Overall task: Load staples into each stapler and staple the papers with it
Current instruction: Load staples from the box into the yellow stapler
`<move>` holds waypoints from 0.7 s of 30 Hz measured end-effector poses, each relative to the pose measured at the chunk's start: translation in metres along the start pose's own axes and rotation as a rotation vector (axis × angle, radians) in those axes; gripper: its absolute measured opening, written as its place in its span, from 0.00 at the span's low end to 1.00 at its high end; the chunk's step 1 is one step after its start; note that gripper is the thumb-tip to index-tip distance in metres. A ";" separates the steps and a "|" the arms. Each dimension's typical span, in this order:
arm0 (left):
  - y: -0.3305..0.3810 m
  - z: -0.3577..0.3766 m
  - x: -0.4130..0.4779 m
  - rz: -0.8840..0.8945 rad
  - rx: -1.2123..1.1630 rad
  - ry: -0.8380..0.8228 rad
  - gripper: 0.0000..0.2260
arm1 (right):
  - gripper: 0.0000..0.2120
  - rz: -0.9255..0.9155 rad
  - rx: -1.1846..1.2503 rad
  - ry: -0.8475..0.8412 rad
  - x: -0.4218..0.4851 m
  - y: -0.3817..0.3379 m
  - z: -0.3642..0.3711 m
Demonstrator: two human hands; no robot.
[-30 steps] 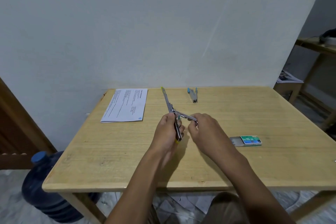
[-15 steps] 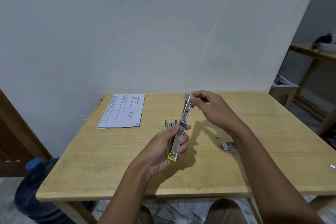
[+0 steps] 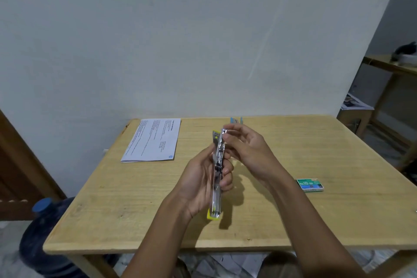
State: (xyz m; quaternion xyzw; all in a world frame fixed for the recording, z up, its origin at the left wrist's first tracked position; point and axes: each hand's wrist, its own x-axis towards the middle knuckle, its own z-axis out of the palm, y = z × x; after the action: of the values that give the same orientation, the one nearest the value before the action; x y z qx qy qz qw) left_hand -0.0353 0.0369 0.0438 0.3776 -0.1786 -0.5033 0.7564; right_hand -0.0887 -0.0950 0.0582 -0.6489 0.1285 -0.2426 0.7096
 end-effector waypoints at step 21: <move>-0.011 0.002 0.006 0.118 -0.164 0.213 0.19 | 0.02 -0.558 -0.676 0.168 -0.027 0.018 0.015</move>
State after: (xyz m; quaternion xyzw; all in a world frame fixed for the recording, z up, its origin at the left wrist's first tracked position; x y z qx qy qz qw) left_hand -0.0409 0.0284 0.0361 0.3547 -0.0776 -0.4280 0.8277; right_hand -0.1014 -0.0672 0.0392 -0.8323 0.0778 -0.4213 0.3518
